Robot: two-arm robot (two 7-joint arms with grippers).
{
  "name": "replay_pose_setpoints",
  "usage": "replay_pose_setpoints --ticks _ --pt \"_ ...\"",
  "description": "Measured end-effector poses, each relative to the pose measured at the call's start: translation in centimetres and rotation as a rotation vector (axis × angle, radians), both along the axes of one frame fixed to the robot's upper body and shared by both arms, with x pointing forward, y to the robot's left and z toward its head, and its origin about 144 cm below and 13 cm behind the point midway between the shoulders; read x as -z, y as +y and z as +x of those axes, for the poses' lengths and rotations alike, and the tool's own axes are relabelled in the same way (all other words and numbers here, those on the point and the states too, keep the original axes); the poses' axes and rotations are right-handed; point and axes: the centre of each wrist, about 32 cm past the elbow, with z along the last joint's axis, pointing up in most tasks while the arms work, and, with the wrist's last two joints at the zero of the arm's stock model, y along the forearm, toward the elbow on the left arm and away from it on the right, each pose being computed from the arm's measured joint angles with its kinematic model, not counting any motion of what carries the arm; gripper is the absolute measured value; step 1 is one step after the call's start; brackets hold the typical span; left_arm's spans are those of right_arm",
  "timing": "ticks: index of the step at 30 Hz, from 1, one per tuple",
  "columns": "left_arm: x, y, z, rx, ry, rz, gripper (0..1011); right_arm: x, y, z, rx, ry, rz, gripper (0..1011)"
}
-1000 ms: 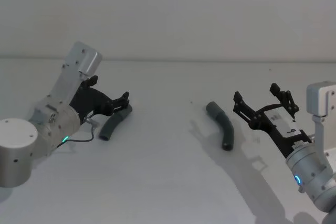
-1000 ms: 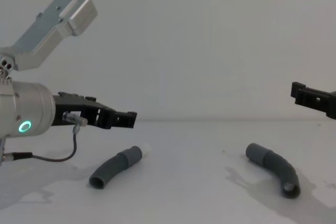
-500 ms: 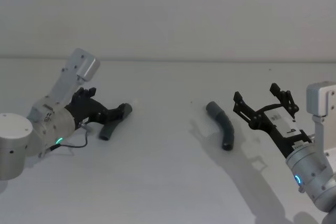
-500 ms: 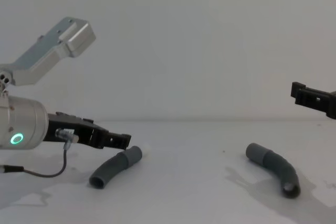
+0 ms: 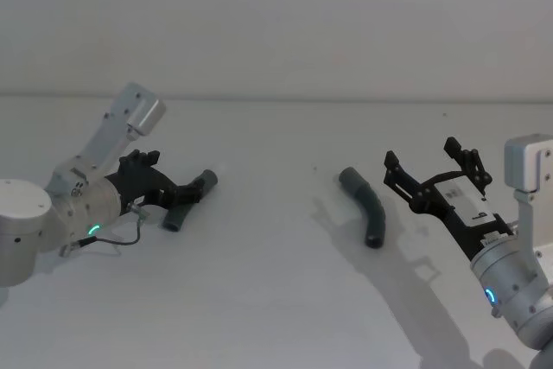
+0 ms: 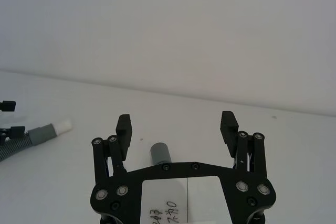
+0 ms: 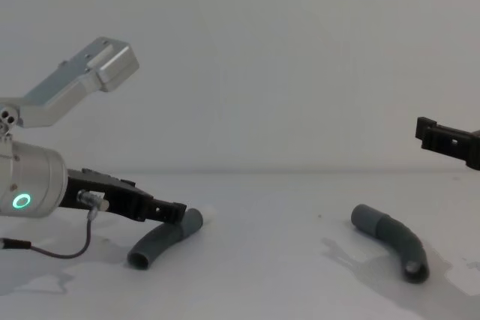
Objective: Use both hands to pick up one end of the pipe from the table, align the ends, and insert them.
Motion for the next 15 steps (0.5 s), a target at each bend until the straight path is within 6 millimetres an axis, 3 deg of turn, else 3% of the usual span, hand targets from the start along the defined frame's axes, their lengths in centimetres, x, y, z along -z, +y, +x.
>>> replay_pose_setpoints --ticks 15 --pt "0.03 -0.31 1.06 0.024 0.036 0.011 1001 0.00 0.00 0.00 0.000 0.000 0.000 1001"
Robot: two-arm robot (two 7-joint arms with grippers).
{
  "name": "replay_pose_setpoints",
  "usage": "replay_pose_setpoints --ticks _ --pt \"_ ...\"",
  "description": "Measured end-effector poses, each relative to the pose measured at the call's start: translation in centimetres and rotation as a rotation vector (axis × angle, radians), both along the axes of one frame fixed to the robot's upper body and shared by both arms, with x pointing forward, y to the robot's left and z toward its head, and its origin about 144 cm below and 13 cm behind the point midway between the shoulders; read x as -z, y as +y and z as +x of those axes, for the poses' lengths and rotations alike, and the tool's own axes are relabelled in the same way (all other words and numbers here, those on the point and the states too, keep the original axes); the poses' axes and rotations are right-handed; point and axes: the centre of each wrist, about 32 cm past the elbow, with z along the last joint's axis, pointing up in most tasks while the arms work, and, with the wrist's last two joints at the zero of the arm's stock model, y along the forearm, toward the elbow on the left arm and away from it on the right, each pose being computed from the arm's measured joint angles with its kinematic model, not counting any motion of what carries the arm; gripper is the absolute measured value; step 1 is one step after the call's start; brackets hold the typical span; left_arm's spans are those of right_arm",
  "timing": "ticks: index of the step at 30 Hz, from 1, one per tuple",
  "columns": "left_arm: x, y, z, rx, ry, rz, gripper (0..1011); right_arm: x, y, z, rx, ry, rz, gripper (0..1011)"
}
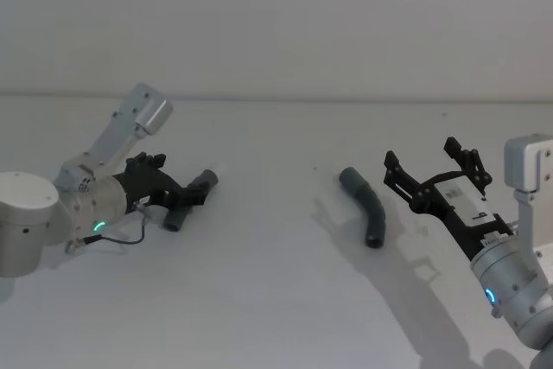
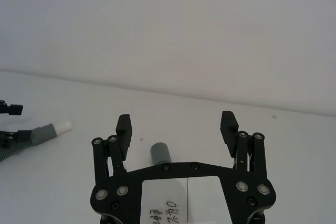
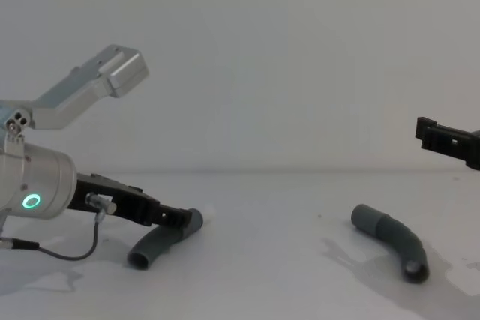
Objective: Use both hands to pick up one end of the pipe from the table, align the ends, and insert them.
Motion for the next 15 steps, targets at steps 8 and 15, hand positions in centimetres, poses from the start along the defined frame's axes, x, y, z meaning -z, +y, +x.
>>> replay_pose_setpoints --ticks 8,15 --pt "0.17 -0.44 0.52 0.005 0.019 0.008 1001 0.00 0.00 0.00 0.000 0.000 0.000 1002" --pt "0.30 -0.79 0.83 0.010 0.029 0.014 1001 0.00 0.00 0.00 0.000 0.000 0.000 1002"
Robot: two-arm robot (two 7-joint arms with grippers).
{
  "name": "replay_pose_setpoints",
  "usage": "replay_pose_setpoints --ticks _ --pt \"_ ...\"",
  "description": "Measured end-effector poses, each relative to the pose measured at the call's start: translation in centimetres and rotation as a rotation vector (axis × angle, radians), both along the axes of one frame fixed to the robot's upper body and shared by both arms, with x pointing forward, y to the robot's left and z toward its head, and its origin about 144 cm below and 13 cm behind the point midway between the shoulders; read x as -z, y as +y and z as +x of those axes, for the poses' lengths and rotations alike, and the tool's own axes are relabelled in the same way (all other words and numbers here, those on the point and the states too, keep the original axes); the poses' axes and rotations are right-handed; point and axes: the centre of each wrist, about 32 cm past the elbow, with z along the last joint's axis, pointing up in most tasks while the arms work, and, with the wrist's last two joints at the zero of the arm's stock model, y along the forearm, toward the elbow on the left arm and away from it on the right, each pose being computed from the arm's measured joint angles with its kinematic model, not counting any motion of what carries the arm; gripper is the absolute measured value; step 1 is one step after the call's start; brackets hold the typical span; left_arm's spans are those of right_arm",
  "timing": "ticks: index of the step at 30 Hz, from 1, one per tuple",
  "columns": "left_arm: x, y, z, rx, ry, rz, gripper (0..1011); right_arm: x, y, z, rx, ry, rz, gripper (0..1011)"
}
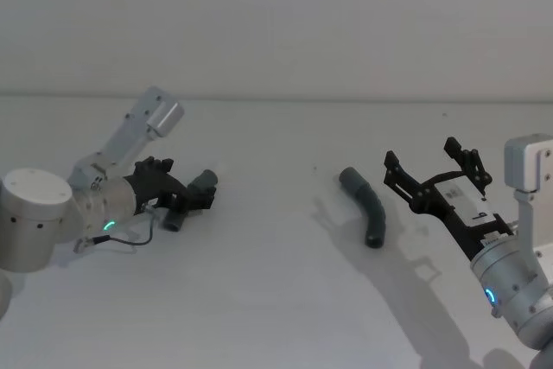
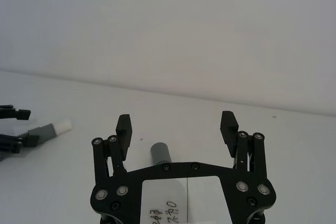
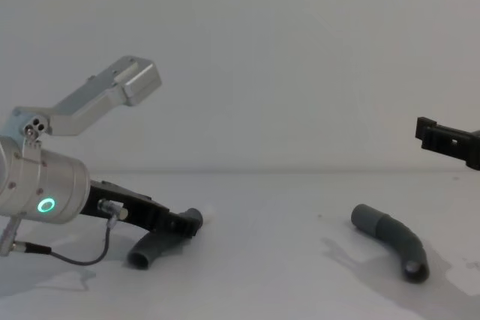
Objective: Use both hands to pick up one end of the pipe from the table, align the ends, and insert them.
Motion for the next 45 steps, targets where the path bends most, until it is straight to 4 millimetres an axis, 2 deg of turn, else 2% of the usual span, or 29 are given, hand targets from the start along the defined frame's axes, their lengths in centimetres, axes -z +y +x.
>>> replay_pose_setpoints --ticks 15,22,35,38,45 --pt "0.14 -0.69 0.30 -0.003 0.024 0.016 1001 0.00 0.00 0.00 0.000 0.000 0.000 1002" --pt "0.17 -0.85 0.35 -0.007 0.030 0.021 868 0.00 0.00 0.00 0.000 0.000 0.000 1002" --pt "0.18 -0.97 0.39 -0.011 0.034 0.025 443 0.00 0.00 0.00 0.000 0.000 0.000 1002" --pt "0.18 -0.98 0.39 -0.011 0.035 0.025 370 0.00 0.00 0.00 0.000 0.000 0.000 1002" --pt "0.18 -0.99 0.41 -0.012 0.035 0.026 351 0.00 0.00 0.00 0.000 0.000 0.000 1001"
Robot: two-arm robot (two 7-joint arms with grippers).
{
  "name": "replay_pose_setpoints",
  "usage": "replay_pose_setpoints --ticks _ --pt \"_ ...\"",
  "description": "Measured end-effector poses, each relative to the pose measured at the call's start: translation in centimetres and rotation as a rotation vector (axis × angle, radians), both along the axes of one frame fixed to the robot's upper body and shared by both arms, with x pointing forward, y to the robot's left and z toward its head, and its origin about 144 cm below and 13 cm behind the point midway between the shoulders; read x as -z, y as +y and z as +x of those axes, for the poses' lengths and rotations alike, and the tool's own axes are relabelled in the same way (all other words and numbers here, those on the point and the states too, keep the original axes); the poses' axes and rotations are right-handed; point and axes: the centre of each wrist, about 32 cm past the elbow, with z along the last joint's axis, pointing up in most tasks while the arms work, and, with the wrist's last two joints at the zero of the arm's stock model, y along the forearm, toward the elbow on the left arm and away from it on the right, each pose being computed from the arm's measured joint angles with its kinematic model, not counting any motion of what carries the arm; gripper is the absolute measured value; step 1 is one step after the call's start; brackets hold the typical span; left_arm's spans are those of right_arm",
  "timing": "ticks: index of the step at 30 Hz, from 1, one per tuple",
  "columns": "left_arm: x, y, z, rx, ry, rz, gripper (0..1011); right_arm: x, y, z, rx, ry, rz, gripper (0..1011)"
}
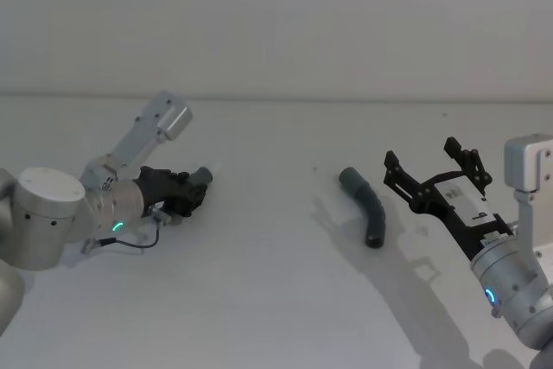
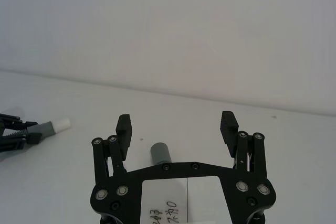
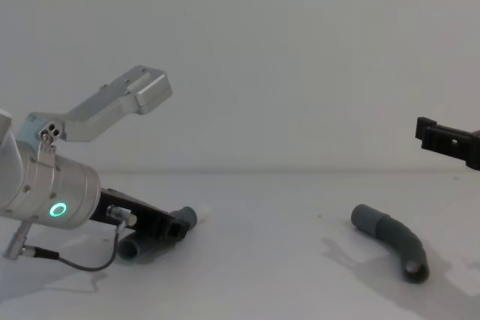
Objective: Use both hands to pick up one end of the pipe from the table, align the ends, and insert them.
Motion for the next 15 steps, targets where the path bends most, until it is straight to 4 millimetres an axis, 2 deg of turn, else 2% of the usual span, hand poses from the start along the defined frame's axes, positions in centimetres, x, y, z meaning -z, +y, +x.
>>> replay_pose_setpoints --ticks 15 --pt "0.00 -0.03 0.00 -0.001 0.001 0.001 351 -0.23 0.26 0.67 -0.020 0.007 -0.010 1002"
